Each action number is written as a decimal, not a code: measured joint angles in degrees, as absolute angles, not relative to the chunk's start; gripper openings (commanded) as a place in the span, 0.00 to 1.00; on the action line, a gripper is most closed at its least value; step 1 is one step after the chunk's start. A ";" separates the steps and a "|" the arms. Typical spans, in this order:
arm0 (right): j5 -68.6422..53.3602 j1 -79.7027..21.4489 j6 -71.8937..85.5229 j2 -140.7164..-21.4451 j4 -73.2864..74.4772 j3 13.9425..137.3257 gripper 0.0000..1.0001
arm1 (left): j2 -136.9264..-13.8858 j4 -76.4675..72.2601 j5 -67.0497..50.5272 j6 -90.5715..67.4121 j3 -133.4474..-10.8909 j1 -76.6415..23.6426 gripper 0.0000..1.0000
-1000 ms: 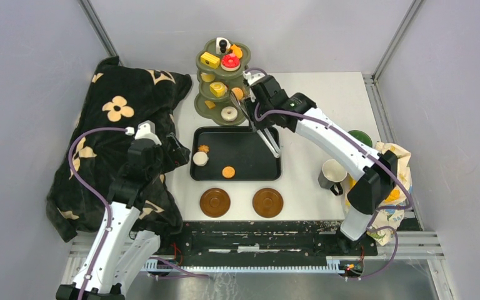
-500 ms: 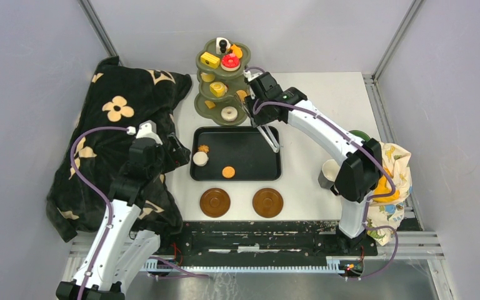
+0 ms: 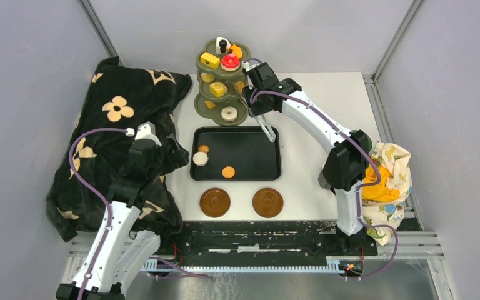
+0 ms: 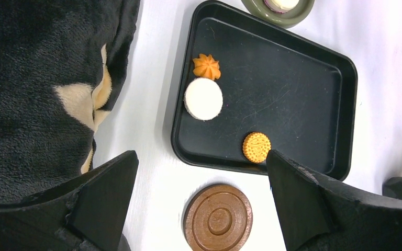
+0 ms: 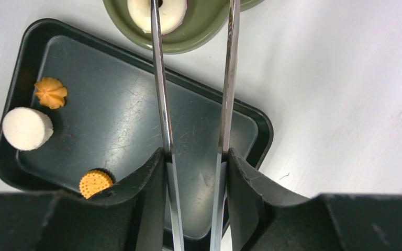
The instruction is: Serve the afternoon tea
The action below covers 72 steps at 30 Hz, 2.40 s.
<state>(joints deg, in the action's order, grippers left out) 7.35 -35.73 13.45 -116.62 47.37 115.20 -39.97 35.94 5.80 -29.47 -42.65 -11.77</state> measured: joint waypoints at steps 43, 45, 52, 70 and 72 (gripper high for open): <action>6.98 -33.58 11.99 -108.68 41.34 104.36 0.31 | -39.86 40.62 7.38 -29.58 -46.22 -11.77 0.99; 8.08 -33.56 11.84 -105.01 39.68 99.77 0.25 | -40.40 40.60 7.38 -29.58 -46.22 -11.77 0.99; 10.11 -27.05 13.74 -100.99 35.46 88.77 0.20 | -40.86 40.12 7.31 -29.58 -46.22 -11.77 0.99; 12.97 -8.40 25.89 -118.30 26.20 92.62 0.31 | -41.85 40.25 7.09 -29.50 -46.22 -11.77 0.99; 13.06 -8.08 26.17 -119.17 25.98 92.68 0.35 | -41.85 40.23 6.92 -29.50 -46.22 -11.77 0.99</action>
<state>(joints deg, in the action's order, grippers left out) 13.06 -8.08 26.17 -119.17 25.98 92.68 -41.85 40.23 6.92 -29.50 -46.22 -11.77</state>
